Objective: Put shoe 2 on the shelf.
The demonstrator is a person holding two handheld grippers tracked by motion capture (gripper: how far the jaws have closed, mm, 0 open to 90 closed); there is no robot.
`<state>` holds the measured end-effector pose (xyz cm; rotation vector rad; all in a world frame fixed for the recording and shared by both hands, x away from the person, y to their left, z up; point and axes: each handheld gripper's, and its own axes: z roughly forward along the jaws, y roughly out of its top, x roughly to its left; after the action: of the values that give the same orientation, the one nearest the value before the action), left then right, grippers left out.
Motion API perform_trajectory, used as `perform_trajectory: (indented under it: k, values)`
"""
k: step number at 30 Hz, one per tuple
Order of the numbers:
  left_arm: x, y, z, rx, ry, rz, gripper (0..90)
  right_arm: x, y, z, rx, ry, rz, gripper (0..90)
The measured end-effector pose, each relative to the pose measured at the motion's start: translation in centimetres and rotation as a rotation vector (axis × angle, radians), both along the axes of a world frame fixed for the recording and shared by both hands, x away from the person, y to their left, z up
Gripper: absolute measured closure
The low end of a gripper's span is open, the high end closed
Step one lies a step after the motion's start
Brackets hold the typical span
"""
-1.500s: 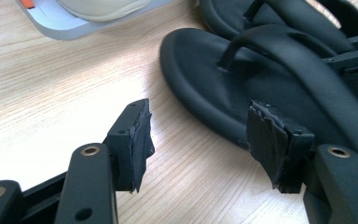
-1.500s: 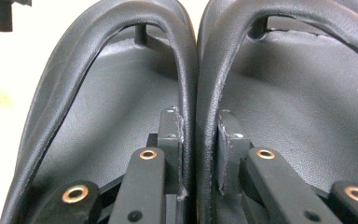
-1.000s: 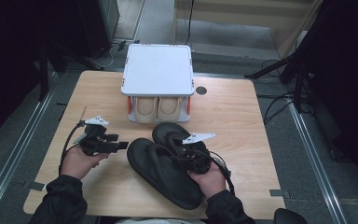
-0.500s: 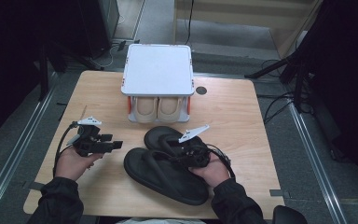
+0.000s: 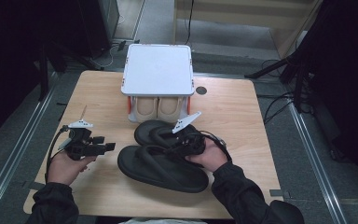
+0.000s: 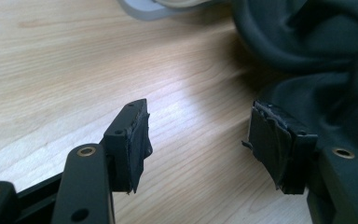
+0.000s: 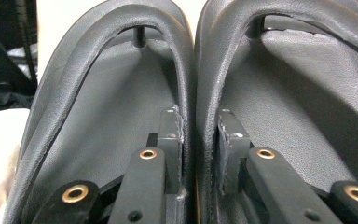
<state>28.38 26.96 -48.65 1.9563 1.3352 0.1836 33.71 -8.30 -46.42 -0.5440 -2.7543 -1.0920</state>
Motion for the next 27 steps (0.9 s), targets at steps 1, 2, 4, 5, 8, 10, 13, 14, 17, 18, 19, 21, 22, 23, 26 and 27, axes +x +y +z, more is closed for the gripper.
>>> perform_trajectory:
  k: [1,2,4,5,8,10,13,14,17,18,19,21,22,23,26,27]
  values:
    - [0.0,0.0,0.0,-0.005,0.001,0.003,38.9,0.2,0.1,0.3,0.003,-0.007,0.017,76.1]
    - [-0.1,0.1,0.0,-0.004,0.001,0.008,38.9,0.3,0.2,0.6,0.005,-0.009,0.031,76.2]
    - [-0.2,0.3,0.0,-0.003,0.001,0.008,38.8,0.6,0.5,1.4,0.011,-0.014,0.063,76.2]
    - [-0.2,0.3,0.0,-0.001,-0.001,0.012,38.8,0.8,0.6,1.8,0.013,-0.014,0.077,76.2]
    - [-0.4,0.4,-0.1,-0.001,-0.002,0.022,38.8,1.2,0.9,3.0,0.012,-0.023,0.113,76.1]
    - [-0.5,0.5,-0.1,-0.006,-0.001,0.027,38.8,1.4,1.0,3.7,0.015,-0.027,0.124,76.1]
    - [-0.6,0.6,-0.1,-0.004,0.002,0.032,38.7,1.7,1.2,4.8,0.023,-0.031,0.143,76.0]
    - [-0.7,0.7,-0.1,-0.002,0.002,0.031,38.7,1.8,1.2,5.0,0.028,-0.029,0.148,76.0]
    - [-0.8,0.8,-0.1,-0.008,-0.003,0.033,38.7,2.1,1.3,5.7,0.033,-0.029,0.15,76.0]
    - [-0.9,0.8,-0.1,-0.009,-0.003,0.034,38.7,2.2,1.4,5.9,0.035,-0.028,0.148,76.0]
    - [-0.9,0.9,-0.1,-0.006,-0.002,0.037,38.7,2.3,1.4,6.2,0.038,-0.027,0.154,76.0]
    - [-1.0,0.9,-0.2,-0.005,0.002,0.042,38.6,2.5,1.6,6.7,0.042,-0.016,0.157,76.0]
    - [-1.0,1.0,-0.2,-0.005,0.004,0.042,38.6,2.6,1.6,7.0,0.042,-0.016,0.158,76.0]
    - [-1.0,1.0,-0.2,-0.006,0.006,0.042,38.7,2.6,1.7,7.4,0.044,-0.02,0.169,76.0]
    - [-1.1,1.1,-0.2,-0.007,0.005,0.044,38.6,2.8,1.9,8.7,0.048,-0.034,0.172,76.0]
    - [-1.1,1.1,-0.2,-0.005,0.006,0.044,38.6,2.9,2.0,9.1,0.053,-0.036,0.174,76.0]
